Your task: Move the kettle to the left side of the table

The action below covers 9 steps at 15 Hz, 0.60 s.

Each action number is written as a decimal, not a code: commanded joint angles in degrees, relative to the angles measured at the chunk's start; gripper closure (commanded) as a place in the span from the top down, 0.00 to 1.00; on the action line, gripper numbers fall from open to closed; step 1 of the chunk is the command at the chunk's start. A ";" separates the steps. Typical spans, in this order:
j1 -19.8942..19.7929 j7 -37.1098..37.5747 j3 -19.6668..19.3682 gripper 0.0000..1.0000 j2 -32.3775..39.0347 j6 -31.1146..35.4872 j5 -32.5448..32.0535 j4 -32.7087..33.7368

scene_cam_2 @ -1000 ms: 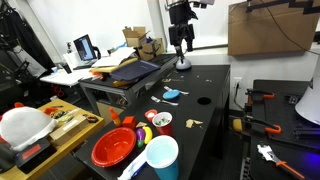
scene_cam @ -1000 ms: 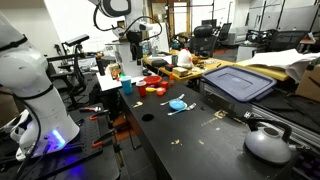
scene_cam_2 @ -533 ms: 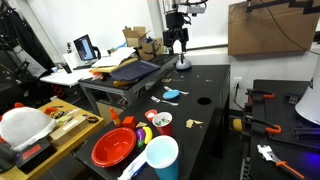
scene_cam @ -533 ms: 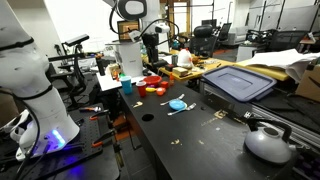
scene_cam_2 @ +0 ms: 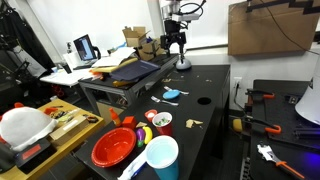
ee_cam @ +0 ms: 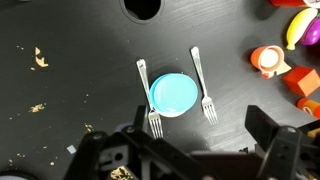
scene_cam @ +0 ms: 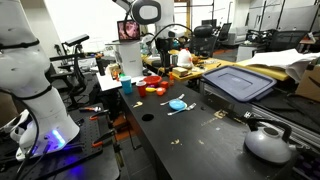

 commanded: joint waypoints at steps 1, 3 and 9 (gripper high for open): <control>-0.21 3.27 -0.32 1.00 1.57 0.42 -0.66 1.92; -0.32 4.08 -0.46 1.00 1.82 0.67 -0.45 1.86; -0.71 7.26 -1.34 1.00 2.57 0.76 -0.01 2.39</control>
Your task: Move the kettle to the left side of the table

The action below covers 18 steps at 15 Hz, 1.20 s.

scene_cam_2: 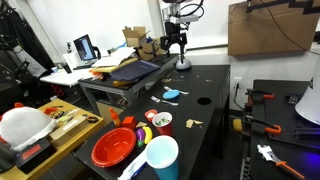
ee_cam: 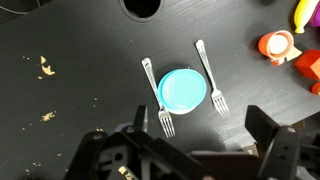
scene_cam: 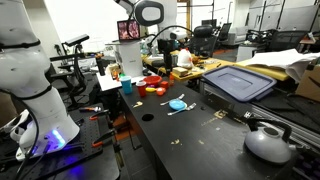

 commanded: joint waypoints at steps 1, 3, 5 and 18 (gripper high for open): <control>-0.46 3.57 -0.64 1.00 1.16 0.47 0.12 1.39; -0.99 4.74 -1.13 1.00 2.19 0.33 0.67 2.02; -1.67 6.18 -1.78 1.00 3.83 -0.16 0.81 3.05; -4.69 9.65 -6.91 1.00 17.74 -1.20 -1.30 18.22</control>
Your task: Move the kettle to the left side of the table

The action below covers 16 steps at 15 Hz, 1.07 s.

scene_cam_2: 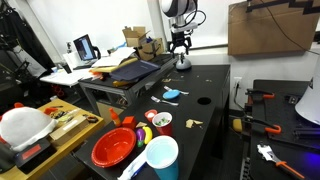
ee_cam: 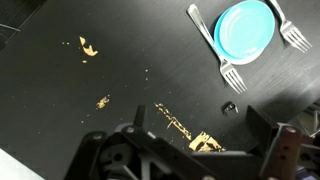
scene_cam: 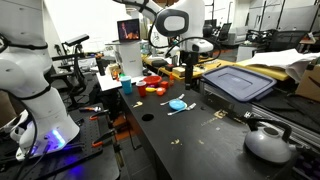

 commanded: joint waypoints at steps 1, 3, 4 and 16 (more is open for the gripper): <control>-0.16 3.75 -0.85 1.00 4.48 -1.49 -1.65 6.93; -0.32 4.83 -1.30 1.00 6.78 -2.12 -2.31 10.23; -0.47 4.96 -1.41 1.00 7.82 -2.43 -2.39 11.69; -2.90 4.06 -1.27 1.00 13.48 -2.73 -1.62 17.11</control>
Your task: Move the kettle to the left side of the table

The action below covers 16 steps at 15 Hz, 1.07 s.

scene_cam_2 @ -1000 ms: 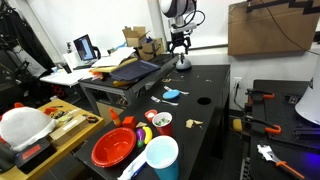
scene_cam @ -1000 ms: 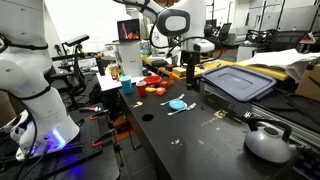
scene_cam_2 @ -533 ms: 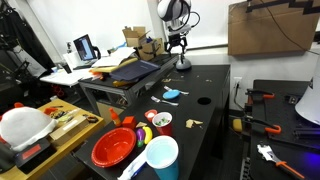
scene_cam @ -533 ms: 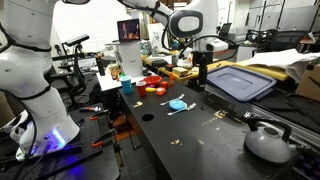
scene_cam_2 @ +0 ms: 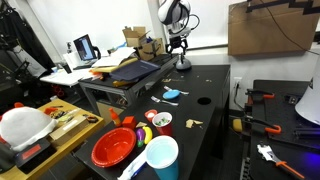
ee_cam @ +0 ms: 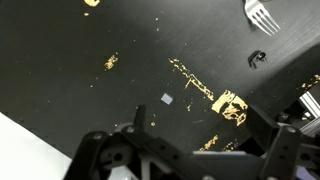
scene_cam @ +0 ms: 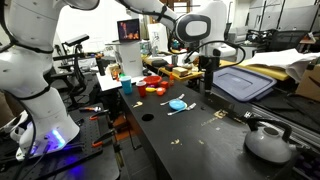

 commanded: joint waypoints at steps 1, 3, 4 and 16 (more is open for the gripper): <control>-0.21 0.02 0.29 1.00 0.06 -0.16 -0.13 0.21; -0.21 0.02 0.30 1.00 0.06 -0.16 -0.13 0.21; -0.21 0.02 0.29 1.00 0.06 -0.16 -0.13 0.21; -2.53 9.29 -1.54 1.00 11.63 -5.46 1.58 14.64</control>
